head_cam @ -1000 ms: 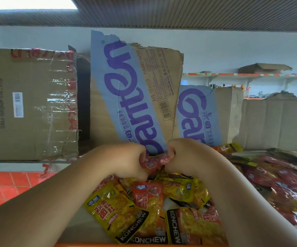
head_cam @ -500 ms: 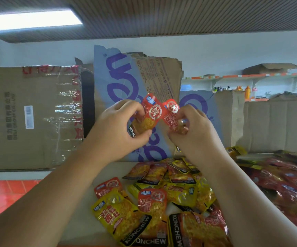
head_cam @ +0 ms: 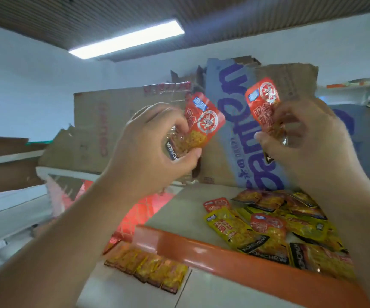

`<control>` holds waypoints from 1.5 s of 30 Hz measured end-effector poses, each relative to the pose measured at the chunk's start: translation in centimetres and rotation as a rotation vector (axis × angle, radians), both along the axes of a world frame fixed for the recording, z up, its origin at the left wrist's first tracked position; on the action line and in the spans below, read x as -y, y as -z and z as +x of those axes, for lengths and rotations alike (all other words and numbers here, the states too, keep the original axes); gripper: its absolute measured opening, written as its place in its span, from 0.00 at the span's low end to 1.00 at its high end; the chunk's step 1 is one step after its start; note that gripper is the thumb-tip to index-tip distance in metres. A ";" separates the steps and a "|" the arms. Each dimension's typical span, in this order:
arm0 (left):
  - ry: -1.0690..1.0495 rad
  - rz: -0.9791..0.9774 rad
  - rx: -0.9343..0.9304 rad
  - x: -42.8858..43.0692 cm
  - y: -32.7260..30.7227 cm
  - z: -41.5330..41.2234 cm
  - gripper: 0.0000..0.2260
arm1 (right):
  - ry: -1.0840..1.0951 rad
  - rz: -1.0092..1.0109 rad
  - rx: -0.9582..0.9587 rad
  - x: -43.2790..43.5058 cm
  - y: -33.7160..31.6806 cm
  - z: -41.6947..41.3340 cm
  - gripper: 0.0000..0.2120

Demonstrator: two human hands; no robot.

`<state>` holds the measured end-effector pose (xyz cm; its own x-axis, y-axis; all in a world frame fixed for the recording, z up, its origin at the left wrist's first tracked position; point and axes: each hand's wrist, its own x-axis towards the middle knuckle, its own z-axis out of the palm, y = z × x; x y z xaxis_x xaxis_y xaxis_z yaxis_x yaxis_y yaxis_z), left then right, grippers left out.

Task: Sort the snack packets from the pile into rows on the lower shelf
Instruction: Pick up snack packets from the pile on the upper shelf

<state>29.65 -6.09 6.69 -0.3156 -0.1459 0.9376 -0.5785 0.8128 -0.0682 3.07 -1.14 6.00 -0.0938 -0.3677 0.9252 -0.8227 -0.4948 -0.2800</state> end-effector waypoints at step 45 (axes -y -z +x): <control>-0.489 1.051 0.184 34.7 34.5 41.1 0.22 | 0.086 1.145 0.169 37.6 38.3 47.6 0.18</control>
